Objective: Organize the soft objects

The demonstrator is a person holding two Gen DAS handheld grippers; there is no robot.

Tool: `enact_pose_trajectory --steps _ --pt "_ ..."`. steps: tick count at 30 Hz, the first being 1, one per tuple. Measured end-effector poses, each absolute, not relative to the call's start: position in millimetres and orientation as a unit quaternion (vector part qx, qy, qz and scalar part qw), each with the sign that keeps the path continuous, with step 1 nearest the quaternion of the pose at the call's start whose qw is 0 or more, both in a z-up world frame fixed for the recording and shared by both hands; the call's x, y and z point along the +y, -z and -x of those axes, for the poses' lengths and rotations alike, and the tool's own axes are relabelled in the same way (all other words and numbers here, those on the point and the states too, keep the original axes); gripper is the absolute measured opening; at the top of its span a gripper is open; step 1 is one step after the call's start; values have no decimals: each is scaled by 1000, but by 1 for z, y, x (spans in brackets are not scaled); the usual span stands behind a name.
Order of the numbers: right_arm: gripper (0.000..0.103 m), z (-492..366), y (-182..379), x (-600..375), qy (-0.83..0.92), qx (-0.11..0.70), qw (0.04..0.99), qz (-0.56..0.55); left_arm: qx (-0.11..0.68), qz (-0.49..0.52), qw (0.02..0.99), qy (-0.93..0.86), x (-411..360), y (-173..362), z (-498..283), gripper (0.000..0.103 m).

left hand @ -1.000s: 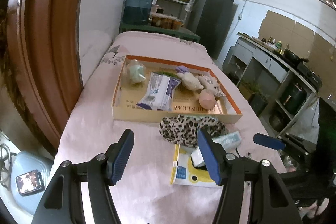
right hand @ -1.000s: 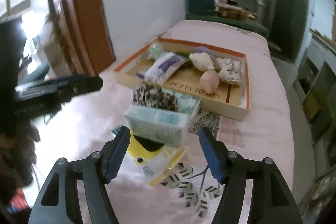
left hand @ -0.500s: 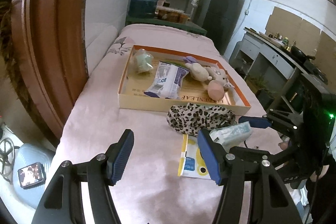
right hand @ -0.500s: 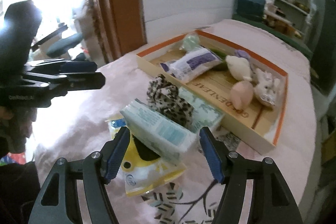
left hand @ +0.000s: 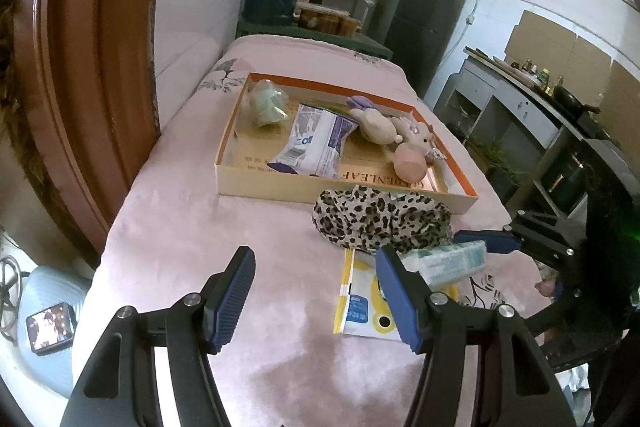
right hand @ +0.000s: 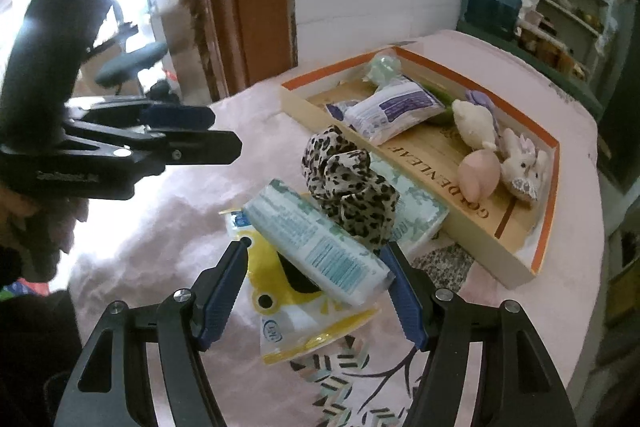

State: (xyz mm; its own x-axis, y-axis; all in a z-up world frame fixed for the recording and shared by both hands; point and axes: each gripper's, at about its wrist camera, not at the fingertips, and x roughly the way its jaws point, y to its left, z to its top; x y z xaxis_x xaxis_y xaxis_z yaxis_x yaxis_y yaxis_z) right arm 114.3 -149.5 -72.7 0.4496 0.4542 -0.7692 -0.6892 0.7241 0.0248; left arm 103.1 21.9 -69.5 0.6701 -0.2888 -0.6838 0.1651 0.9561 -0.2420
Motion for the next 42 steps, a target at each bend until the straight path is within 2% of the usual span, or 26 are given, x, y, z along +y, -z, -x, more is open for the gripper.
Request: enact_pose_trajectory --steps 1,2,5,8,14,20,23,31,34,36,39,41,42 --pt "65 -116 74 -146 -339 399 837 159 387 80 910 124 22 69 -103 62" --pt "51 -117 76 -143 -339 401 835 167 388 81 910 123 23 70 -103 62" --pt "36 -123 80 -136 -340 409 828 178 390 85 909 120 26 72 -104 62" --pt "31 -125 80 -135 -347 414 824 171 391 87 908 122 28 73 -107 62" --pt "27 -110 80 -136 -355 410 825 157 396 86 903 142 22 75 -115 63" --pt "27 -93 75 -163 -316 411 851 81 400 76 894 190 -4 77 -128 63" --pt "27 -82 72 -180 -293 406 865 41 403 62 886 220 -19 84 -139 68" --pt "27 -69 73 -220 -241 405 882 -23 412 35 882 227 -37 96 -163 69" --pt "27 -69 72 -226 -231 403 884 -39 421 25 877 229 -41 99 -165 49" --pt "27 -68 72 -226 -230 402 885 -43 420 32 879 226 -39 101 -164 45" --pt "27 -68 72 -224 -231 402 885 -44 416 47 879 226 -32 101 -162 35" --pt "27 -70 73 -223 -233 402 884 -44 413 48 882 222 -30 101 -161 24" --pt "27 -71 73 -222 -233 403 884 -44 411 48 884 220 -29 100 -159 22"
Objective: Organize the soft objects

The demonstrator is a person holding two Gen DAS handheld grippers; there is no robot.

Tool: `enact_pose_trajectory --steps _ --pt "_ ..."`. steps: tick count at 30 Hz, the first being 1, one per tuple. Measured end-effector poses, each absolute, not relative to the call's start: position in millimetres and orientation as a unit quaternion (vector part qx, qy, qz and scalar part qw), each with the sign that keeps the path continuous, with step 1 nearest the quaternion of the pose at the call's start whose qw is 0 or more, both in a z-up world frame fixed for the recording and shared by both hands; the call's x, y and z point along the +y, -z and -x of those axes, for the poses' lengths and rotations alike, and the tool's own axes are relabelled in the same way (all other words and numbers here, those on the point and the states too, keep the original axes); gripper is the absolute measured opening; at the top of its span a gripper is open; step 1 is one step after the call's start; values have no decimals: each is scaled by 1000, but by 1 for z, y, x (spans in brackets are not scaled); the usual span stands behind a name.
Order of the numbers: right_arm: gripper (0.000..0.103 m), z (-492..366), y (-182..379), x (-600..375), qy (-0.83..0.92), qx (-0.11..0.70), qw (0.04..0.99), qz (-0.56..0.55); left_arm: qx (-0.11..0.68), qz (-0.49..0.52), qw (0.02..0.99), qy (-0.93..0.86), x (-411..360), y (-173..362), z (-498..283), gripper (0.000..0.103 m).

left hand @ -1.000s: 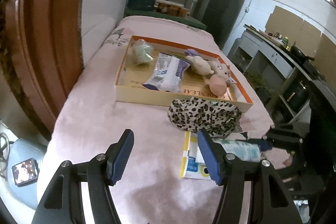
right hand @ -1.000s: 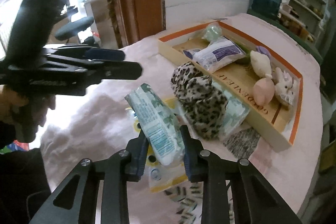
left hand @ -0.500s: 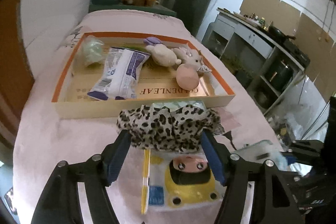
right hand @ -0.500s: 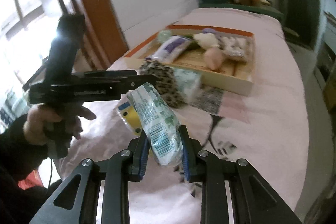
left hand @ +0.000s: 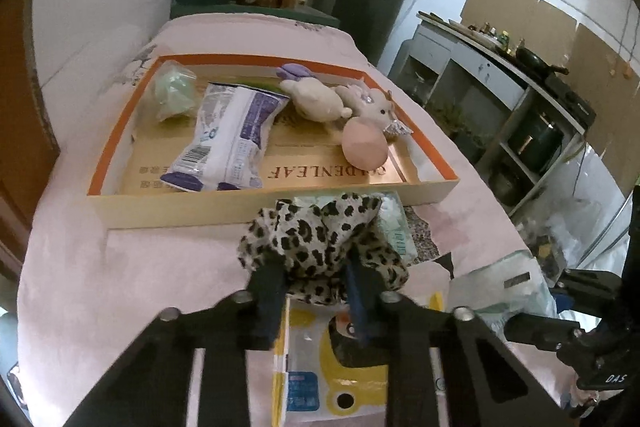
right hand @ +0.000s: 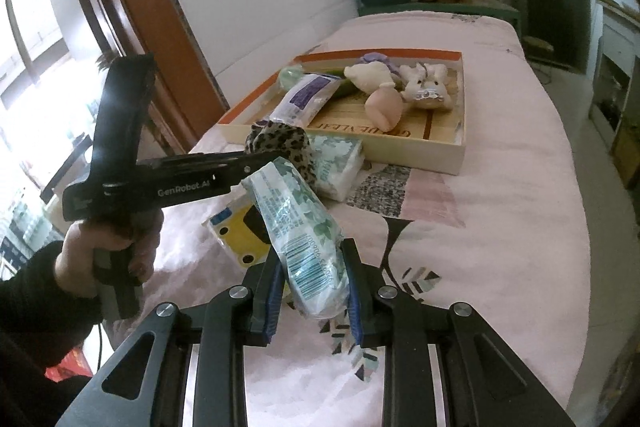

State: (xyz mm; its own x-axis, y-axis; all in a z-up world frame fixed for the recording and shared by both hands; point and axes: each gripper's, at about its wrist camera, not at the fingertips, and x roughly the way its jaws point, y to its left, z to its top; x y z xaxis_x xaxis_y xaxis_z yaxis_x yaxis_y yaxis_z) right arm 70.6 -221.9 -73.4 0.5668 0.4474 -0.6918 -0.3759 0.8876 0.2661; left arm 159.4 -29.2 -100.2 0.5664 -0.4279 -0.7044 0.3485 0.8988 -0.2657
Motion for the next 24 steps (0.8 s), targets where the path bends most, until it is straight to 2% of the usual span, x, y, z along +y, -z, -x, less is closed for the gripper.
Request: enact_pose_trajectory --steps 2,7,24 --pt "27 -74 74 -220 -233 403 884 -47 410 51 884 220 -27 99 -158 17" --pt "27 -77 72 -215 -231 401 885 -53 405 56 885 221 -23 95 -153 14" --pt "27 -85 49 -199 -220 386 895 -49 367 70 901 221 -12 60 -133 12"
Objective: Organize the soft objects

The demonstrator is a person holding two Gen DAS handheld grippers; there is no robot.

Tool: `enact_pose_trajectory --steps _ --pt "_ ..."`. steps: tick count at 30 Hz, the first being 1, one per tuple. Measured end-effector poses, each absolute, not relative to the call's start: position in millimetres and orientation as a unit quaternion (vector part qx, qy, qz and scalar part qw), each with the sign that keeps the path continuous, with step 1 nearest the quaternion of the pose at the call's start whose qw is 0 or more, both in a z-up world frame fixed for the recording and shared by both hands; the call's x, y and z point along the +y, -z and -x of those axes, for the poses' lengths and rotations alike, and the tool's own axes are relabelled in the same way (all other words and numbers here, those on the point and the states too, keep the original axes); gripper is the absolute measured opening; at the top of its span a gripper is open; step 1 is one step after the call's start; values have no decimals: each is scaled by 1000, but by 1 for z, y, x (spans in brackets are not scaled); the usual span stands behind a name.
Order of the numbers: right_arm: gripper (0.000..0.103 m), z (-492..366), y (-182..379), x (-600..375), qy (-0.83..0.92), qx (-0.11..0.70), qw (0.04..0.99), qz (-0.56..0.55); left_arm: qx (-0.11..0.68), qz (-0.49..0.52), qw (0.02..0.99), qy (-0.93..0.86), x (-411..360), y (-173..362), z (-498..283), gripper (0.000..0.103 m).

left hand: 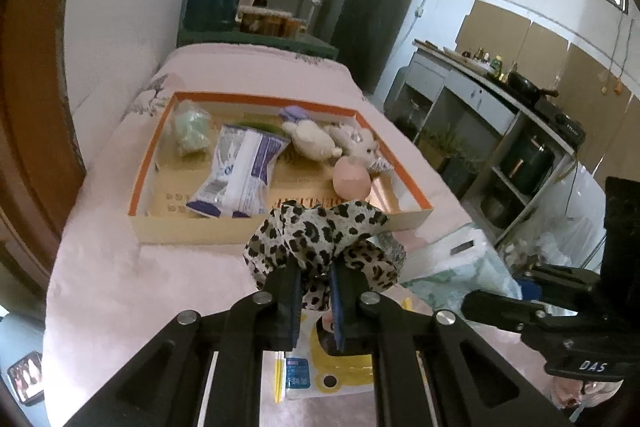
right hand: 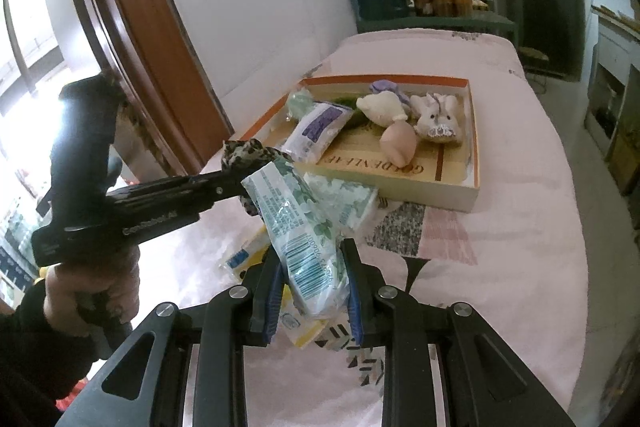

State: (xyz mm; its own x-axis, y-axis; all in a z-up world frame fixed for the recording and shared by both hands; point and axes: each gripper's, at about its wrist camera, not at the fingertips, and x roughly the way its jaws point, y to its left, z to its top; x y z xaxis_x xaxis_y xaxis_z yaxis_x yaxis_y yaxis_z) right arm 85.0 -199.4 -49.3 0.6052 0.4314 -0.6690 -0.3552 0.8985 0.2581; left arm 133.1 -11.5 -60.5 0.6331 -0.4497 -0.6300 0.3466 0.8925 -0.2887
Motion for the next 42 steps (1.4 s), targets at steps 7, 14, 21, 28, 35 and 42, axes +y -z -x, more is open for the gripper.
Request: enact_pose_trajectory --steps 7,14,21,28,35,42 --pt "27 -86 38 -196 -218 374 900 -45 343 73 911 218 -5 38 -126 12" --pt "27 -91 23 -193 -218 356 908 -43 319 74 920 214 -2 19 -124 12" --pt "27 -99 6 -188 -213 336 917 -35 298 75 928 211 -1 2 -127 12" --pt "27 -109 -4 -181 -206 326 922 -38 281 81 934 206 0 -10 -135 12" --pt "27 -123 -9 -178 -196 322 925 -49 274 85 937 198 -1 -14 -146 12" --pt "27 -137 -9 -175 -191 324 925 -55 274 85 938 193 0 -14 -159 12"
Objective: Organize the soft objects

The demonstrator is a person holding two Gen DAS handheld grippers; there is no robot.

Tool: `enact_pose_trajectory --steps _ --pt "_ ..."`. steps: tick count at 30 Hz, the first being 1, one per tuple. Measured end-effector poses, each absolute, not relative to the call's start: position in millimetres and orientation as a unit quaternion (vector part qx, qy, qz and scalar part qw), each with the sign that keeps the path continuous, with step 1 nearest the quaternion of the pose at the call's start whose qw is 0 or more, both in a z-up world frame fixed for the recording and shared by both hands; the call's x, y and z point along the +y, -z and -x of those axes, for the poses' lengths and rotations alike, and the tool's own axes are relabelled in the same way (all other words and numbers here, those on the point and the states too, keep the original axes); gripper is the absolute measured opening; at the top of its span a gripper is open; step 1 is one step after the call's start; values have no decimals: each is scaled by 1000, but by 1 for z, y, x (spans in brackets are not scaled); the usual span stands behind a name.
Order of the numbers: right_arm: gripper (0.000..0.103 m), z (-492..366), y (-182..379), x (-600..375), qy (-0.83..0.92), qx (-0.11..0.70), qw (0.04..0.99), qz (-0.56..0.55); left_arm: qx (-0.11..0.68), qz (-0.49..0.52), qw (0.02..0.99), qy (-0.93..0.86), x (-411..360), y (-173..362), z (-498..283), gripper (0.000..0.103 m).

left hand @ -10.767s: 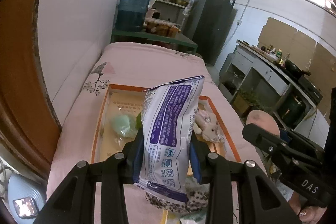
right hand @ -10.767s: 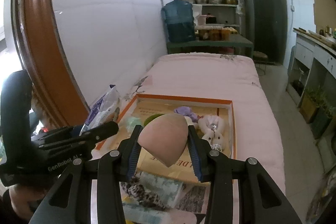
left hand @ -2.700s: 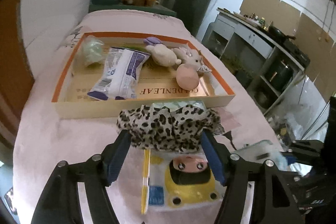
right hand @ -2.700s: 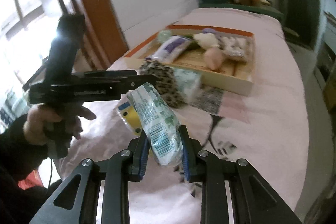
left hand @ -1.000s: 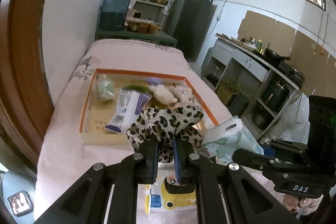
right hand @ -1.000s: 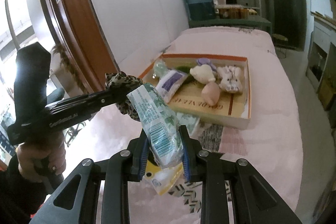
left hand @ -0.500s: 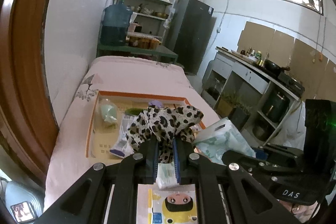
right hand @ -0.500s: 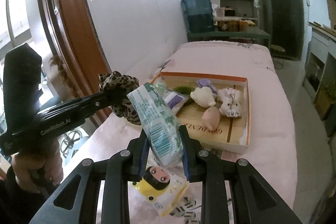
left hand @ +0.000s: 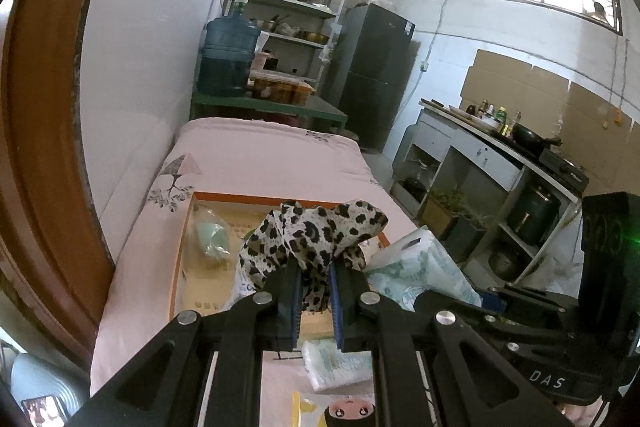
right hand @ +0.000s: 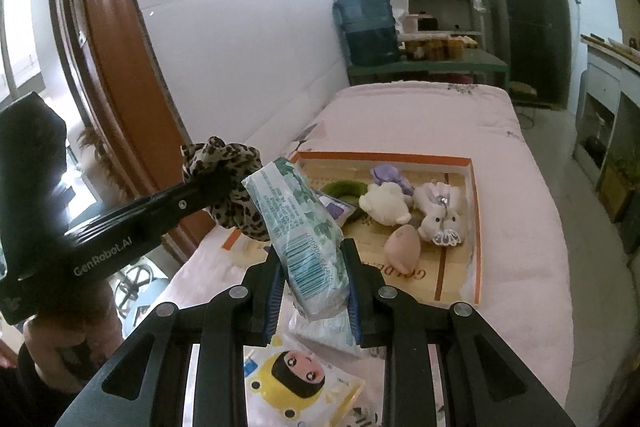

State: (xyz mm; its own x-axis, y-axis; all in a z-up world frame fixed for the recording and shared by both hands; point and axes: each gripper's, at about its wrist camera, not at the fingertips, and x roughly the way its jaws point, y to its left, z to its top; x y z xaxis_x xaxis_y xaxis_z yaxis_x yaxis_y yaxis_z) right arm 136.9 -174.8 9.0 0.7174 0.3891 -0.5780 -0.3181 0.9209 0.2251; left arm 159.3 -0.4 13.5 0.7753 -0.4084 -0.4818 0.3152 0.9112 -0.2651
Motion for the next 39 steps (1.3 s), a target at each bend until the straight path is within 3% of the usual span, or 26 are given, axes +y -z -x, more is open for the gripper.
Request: enact_pose_trajectory --steps 39 --pt "27 -236 27 -188 -164 357 916 -80 326 88 929 154 4 38 -255 12"
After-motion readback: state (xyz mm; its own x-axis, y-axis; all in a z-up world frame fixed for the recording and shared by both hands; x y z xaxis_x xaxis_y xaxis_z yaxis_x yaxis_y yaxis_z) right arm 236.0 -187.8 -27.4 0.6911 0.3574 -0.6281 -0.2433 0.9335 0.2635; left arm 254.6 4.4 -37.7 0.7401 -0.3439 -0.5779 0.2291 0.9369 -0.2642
